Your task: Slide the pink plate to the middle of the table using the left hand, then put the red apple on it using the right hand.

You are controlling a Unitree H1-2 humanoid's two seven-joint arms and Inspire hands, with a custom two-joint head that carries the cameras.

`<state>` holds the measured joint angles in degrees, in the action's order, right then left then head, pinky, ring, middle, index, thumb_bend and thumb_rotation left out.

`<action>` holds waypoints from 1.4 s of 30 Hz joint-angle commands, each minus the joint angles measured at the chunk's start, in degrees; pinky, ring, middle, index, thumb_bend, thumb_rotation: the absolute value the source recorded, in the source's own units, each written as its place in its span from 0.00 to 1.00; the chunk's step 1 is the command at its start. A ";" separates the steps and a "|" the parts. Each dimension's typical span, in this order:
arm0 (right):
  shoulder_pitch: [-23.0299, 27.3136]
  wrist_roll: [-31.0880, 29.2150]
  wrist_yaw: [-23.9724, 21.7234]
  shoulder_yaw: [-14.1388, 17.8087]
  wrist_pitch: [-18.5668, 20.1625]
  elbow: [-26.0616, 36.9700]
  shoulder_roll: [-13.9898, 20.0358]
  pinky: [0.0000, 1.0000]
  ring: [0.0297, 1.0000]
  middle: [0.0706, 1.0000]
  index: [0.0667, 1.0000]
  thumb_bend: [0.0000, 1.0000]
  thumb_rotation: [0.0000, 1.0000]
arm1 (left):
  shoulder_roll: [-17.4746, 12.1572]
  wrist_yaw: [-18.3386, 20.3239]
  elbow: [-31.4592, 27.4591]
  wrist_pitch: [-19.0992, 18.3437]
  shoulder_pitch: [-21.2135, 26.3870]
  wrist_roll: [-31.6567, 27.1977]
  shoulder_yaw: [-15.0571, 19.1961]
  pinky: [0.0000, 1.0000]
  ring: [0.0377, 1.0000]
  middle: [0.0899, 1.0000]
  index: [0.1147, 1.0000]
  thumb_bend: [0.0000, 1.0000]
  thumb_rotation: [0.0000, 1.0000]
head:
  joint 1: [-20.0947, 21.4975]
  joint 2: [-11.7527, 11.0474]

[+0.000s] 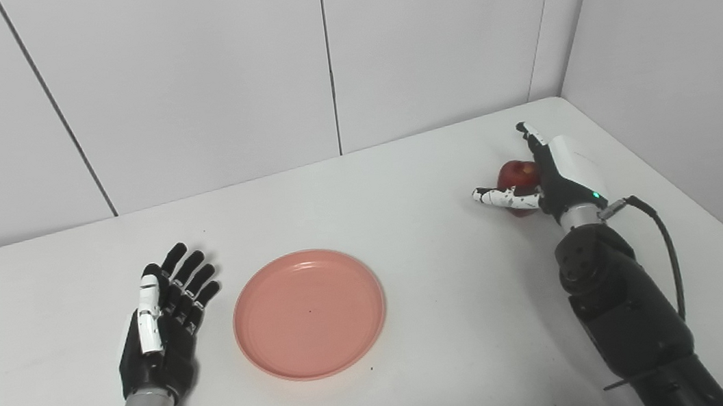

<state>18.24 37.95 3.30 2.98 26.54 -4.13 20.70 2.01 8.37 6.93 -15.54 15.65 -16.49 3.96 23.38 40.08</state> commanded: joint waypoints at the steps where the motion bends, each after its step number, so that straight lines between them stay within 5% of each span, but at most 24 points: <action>1: 2.69 0.17 1.71 0.36 -0.51 0.62 1.83 0.71 0.84 0.88 0.90 1.00 0.43 | -0.29 -0.38 -0.37 -1.64 -0.08 0.17 -0.30 0.86 0.85 0.85 0.83 0.37 1.00 | -0.03 0.06; 13: 2.90 0.21 1.67 0.27 0.01 -0.57 1.81 0.70 0.82 0.86 0.85 0.97 0.39 | -0.22 -0.34 -0.95 -2.03 -0.24 0.13 -0.36 0.86 0.86 0.86 0.84 0.37 1.00 | -0.24 0.29; 14: 2.92 0.40 1.68 0.44 0.18 -0.60 1.62 0.59 0.72 0.77 0.84 0.97 0.38 | -0.23 -0.32 -0.92 -2.03 -0.22 0.12 -0.36 0.86 0.85 0.86 0.84 0.37 1.00 | -0.24 0.29; 17: 2.92 0.11 2.01 0.62 0.13 -0.80 1.40 0.50 0.64 0.70 0.84 0.96 0.37 | -0.12 -0.54 -0.93 -2.25 -0.19 0.06 -0.23 0.86 0.85 0.85 0.83 0.37 1.00 | -0.26 0.32; 19: 2.96 -0.26 2.29 0.70 -0.03 -1.00 1.29 0.29 0.39 0.48 0.84 0.94 0.34 | -0.09 -0.59 -0.96 -2.31 -0.21 0.02 -0.17 0.86 0.85 0.85 0.83 0.37 1.00 | -0.26 0.34; 21: 2.94 -0.62 2.62 0.75 -0.42 -1.22 1.25 0.25 0.34 0.44 0.81 0.93 0.31 | -0.11 -0.52 -0.93 -2.31 -0.23 -0.02 -0.15 0.86 0.85 0.85 0.83 0.37 1.00 | -0.23 0.35; 23: 2.89 -1.20 2.88 0.76 -0.71 -1.33 1.27 0.25 0.35 0.45 0.80 0.92 0.29 | -0.15 -0.44 -0.88 -2.27 -0.21 -0.03 -0.18 0.86 0.85 0.85 0.83 0.38 1.00 | -0.28 0.39; 27: 2.70 -2.47 3.24 0.70 -1.53 -1.51 1.61 0.49 0.60 0.66 0.73 0.89 0.23 | -0.10 -0.53 -1.05 -2.38 -0.23 0.03 -0.22 0.86 0.85 0.85 0.83 0.37 1.00 | -0.27 0.43; 29: 2.67 -2.90 3.48 0.55 -1.71 -1.68 1.81 0.54 0.63 0.67 0.70 0.87 0.21 | -0.09 -0.56 -1.07 -2.32 -0.24 0.11 -0.25 0.86 0.85 0.85 0.83 0.37 1.00 | -0.27 0.43; 39: 2.56 -3.44 4.19 -0.56 -3.09 -3.76 3.25 0.44 0.50 0.54 0.54 0.79 0.11 | -0.10 -0.41 -0.93 -2.36 -0.16 -0.08 -0.15 0.86 0.86 0.86 0.84 0.38 1.00 | -0.50 0.56; 40: 2.54 -3.41 4.15 -0.61 -2.96 -3.76 3.28 0.42 0.49 0.53 0.49 0.63 0.13 | -0.12 -0.42 -0.91 -2.38 -0.14 -0.08 -0.15 0.86 0.86 0.86 0.84 0.38 1.00 | -0.50 0.56; 42: 2.49 -3.37 4.12 -0.66 -2.72 -3.68 3.32 0.41 0.48 0.52 0.46 0.54 0.14 | -0.19 -0.29 -0.92 -2.41 -0.14 -0.10 -0.19 0.86 0.86 0.86 0.84 0.38 1.00 | -0.50 0.56</action>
<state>18.73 34.45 5.81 2.29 25.59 -8.90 22.49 2.02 8.31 6.22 -16.50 15.46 -16.50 4.01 22.94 40.61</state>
